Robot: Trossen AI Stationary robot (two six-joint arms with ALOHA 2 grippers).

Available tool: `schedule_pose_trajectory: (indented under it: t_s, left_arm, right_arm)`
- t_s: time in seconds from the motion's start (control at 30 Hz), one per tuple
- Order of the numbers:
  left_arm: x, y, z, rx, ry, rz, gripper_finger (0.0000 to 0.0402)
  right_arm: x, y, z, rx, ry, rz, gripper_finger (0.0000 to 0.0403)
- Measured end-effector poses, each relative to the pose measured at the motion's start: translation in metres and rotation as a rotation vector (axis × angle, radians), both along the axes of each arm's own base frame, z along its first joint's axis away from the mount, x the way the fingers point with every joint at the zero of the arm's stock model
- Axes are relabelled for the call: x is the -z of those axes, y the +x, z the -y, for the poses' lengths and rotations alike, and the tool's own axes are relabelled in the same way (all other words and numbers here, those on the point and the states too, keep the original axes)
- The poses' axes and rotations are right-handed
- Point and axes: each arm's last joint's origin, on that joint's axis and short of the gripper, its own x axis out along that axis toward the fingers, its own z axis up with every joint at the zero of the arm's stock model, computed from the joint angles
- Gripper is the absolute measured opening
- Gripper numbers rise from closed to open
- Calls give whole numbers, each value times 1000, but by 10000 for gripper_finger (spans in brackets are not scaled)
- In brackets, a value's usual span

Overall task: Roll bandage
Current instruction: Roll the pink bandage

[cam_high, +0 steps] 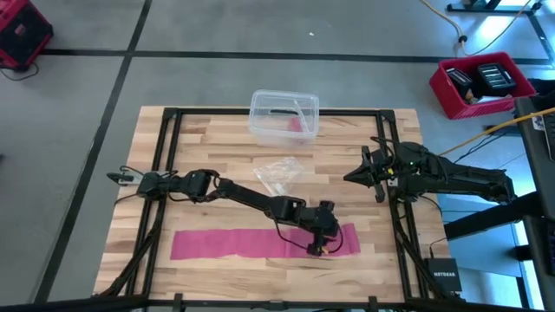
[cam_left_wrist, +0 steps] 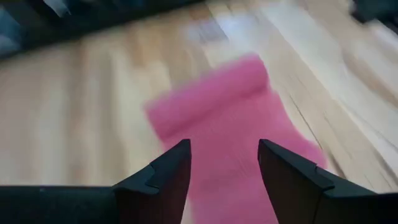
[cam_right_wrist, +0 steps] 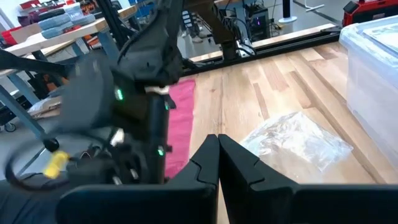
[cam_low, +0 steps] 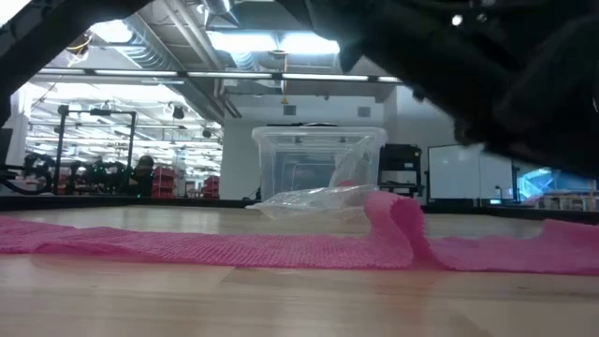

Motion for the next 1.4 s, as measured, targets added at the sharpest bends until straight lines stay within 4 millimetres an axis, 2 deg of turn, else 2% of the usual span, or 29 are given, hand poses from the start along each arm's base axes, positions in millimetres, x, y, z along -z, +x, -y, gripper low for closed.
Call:
schedule_pose_trajectory:
  t_s: [0.1,0.17,0.43,0.5,0.7,0.83,1.23,1.4]
  left_arm:
    - [-11,7,-4,3,31,135,177]
    - [-10,13,-9,-4,30,210,177]
    - [28,28,-24,76,-82,338,177]
    - [33,28,-25,81,-86,326,177]
    - [68,29,-26,108,-86,254,177]
    - [70,29,-27,106,-92,248,177]
    - [75,30,-30,149,46,256,177]
    - [75,27,-21,143,36,204,177]
  right_arm:
    - [0,0,0,0,0,-2,10]
    - [0,0,0,0,0,0,10]
    - [0,0,0,10,-2,0,10]
    - [0,0,0,10,-2,-1,10]
    - [0,0,0,10,-2,0,10]
    - [0,0,0,11,-2,0,10]
    - [0,0,1,20,-4,-1,10]
    - [0,0,1,24,20,-4,10]
